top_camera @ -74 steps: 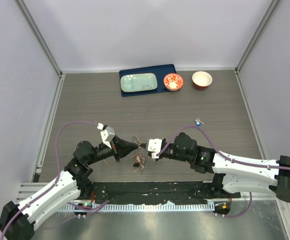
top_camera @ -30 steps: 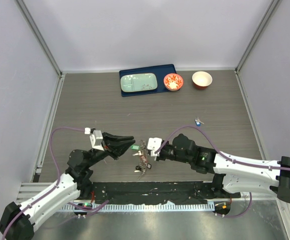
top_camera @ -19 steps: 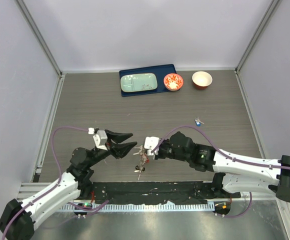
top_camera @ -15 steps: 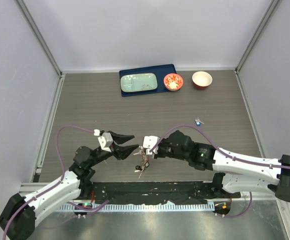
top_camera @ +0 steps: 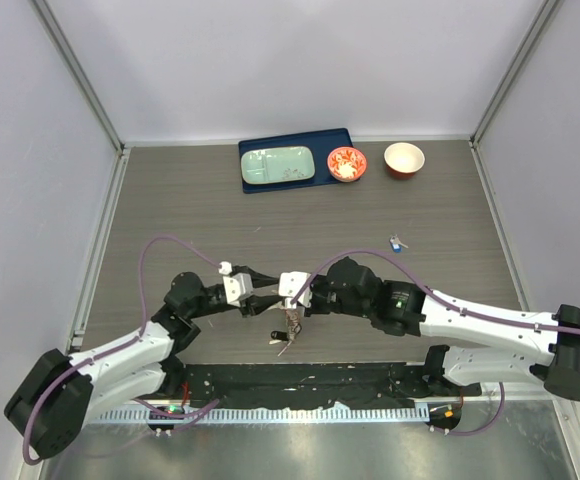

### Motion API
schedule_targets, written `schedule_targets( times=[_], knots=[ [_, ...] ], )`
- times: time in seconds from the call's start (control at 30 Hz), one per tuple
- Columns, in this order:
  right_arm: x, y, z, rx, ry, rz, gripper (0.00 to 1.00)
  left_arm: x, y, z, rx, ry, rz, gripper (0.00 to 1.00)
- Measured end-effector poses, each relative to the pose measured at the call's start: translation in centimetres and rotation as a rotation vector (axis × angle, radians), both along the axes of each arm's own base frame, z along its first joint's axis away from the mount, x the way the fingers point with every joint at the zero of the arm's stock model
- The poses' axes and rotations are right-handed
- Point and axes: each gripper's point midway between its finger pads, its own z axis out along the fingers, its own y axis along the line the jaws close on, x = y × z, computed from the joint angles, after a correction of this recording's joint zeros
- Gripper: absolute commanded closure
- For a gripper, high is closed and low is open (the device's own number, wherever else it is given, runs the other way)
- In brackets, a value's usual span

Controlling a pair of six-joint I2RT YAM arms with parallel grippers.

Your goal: Put the keys on the keyring

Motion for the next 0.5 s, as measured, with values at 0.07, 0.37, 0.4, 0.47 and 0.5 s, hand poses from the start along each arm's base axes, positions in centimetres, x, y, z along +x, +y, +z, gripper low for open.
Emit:
schedule_targets(
  times=[0.07, 0.37, 0.4, 0.47, 0.5],
  knots=[
    [0.0, 0.0, -0.1, -0.002, 0.000, 0.000, 0.99, 0.0, -0.4, 0.0, 0.010, -0.001, -0.021, 0.64],
    [0.0, 0.0, 0.0, -0.001, -0.003, 0.002, 0.99, -0.2, -1.1, -1.0, 0.042, 0.021, -0.077, 0.72],
    [0.0, 0.1, 0.0, 0.000, -0.003, 0.002, 0.99, -0.2, -1.1, -1.0, 0.043, 0.022, -0.078, 0.73],
    [0.0, 0.1, 0.1, 0.003, -0.002, 0.005, 0.99, -0.2, -1.2, -1.0, 0.045, 0.024, -0.083, 0.78],
    [-0.1, 0.2, 0.1, 0.005, -0.001, 0.008, 0.99, -0.2, -1.3, -1.0, 0.045, 0.026, -0.086, 0.80]
  ],
)
